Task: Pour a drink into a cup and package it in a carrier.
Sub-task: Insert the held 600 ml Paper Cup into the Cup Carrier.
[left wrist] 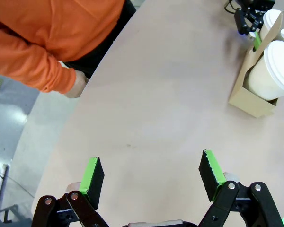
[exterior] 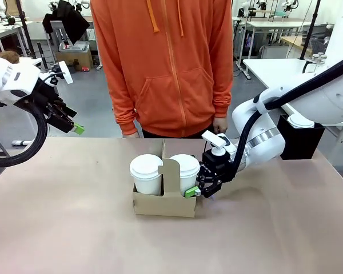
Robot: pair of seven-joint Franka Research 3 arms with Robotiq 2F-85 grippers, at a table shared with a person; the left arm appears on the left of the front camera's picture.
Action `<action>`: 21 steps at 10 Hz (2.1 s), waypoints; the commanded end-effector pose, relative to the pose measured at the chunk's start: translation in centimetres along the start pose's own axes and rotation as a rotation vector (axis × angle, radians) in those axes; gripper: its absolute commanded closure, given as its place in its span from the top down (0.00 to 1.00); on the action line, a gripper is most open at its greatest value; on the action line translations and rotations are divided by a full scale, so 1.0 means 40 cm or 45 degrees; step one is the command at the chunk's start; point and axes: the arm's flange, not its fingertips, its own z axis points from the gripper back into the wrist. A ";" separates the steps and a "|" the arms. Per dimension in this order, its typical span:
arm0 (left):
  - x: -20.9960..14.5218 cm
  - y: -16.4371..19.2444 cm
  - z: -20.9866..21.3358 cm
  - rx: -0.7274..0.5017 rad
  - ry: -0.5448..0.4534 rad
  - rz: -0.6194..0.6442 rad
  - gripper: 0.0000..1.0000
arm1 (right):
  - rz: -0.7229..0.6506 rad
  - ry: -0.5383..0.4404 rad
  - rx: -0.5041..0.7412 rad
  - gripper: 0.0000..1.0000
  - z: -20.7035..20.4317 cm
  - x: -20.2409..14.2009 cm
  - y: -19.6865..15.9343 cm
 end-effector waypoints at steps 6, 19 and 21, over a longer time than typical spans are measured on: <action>0.001 -0.001 0.004 -0.011 -0.028 0.004 1.00 | 0.007 0.075 -0.193 1.00 0.244 0.070 0.066; 0.001 -0.001 0.004 -0.011 -0.028 0.004 1.00 | -0.661 0.467 -1.096 1.00 0.677 0.172 0.504; 0.001 -0.001 0.004 -0.011 -0.028 0.004 1.00 | -0.661 0.467 -1.096 1.00 0.677 0.172 0.504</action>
